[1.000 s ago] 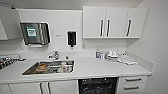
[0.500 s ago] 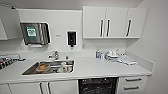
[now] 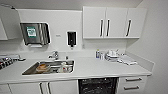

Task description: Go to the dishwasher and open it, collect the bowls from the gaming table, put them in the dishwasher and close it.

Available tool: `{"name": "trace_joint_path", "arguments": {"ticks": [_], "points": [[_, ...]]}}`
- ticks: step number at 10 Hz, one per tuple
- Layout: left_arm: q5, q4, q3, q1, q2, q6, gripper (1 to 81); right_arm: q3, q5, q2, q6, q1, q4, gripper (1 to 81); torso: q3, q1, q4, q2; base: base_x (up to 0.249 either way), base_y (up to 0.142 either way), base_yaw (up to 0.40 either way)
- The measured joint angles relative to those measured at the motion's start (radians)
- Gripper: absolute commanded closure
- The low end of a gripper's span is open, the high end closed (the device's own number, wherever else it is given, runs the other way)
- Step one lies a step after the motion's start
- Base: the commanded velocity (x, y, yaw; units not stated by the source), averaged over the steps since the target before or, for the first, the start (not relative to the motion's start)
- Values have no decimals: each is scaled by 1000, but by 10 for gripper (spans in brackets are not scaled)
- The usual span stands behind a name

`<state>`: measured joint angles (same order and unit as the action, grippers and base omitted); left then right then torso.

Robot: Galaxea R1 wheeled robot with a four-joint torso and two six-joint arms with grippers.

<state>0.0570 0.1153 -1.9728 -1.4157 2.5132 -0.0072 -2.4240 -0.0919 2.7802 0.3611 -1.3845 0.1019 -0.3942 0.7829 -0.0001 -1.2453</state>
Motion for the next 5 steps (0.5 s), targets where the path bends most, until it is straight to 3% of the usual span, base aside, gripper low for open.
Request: {"name": "trace_joint_path", "arguments": {"ticks": [5], "points": [[4, -8, -207, -58, 158, 0, 10, -62, 61, 61, -33, -54, 0, 10, 1, 0, 0, 0, 0, 0, 0]]}}
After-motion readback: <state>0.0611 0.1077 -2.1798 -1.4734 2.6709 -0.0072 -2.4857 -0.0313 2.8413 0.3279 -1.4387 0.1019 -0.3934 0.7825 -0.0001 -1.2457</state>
